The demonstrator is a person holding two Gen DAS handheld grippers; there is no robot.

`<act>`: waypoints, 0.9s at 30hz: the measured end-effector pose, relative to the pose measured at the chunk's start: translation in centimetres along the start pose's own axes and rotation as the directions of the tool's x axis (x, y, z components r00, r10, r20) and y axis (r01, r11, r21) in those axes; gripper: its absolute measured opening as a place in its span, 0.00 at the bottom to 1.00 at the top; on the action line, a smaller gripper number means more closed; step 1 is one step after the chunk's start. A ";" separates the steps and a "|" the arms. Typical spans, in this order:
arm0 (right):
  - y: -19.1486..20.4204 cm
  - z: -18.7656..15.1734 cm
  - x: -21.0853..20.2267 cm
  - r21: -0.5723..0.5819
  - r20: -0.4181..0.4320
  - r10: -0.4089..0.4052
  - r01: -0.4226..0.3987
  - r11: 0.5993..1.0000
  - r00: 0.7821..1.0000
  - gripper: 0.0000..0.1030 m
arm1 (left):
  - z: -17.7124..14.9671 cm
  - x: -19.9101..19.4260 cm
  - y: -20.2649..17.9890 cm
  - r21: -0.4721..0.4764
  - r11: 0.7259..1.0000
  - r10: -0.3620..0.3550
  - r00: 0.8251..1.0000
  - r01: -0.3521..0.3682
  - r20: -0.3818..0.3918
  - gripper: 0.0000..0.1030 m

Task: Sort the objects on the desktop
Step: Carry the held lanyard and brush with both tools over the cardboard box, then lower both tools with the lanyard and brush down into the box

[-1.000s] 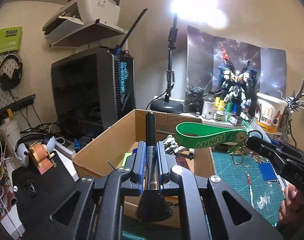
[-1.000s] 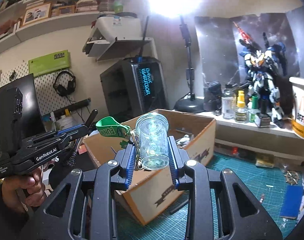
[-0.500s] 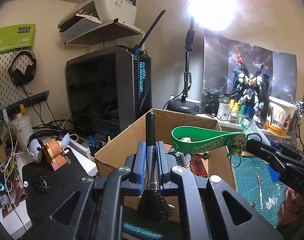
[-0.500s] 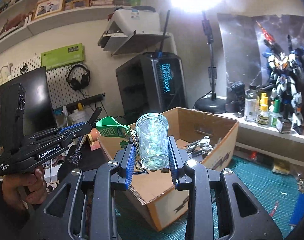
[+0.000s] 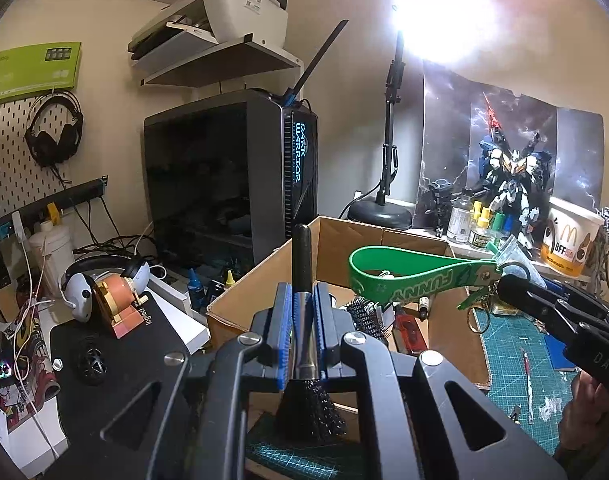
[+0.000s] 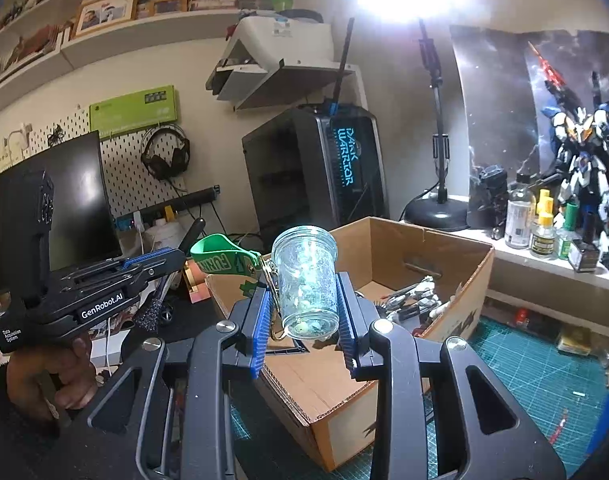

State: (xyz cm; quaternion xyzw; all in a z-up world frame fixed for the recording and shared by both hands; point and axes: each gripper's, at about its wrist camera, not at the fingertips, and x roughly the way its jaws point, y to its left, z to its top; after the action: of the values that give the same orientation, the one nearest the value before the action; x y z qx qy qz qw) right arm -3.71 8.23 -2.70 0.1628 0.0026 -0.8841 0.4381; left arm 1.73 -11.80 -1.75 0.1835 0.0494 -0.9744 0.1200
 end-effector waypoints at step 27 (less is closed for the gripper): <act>-0.1 5.2 -1.3 -0.102 0.017 -0.058 0.060 0.993 0.998 0.27 | 5.2 1.4 -2.2 0.131 0.987 -0.093 0.996 0.093 -0.008 0.10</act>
State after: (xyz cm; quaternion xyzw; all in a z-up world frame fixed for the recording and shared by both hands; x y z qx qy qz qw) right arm -4.55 8.49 2.61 0.1337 0.0495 -0.8965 0.4195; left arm -1.86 -10.68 2.71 0.1895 -0.0063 -0.9799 0.0619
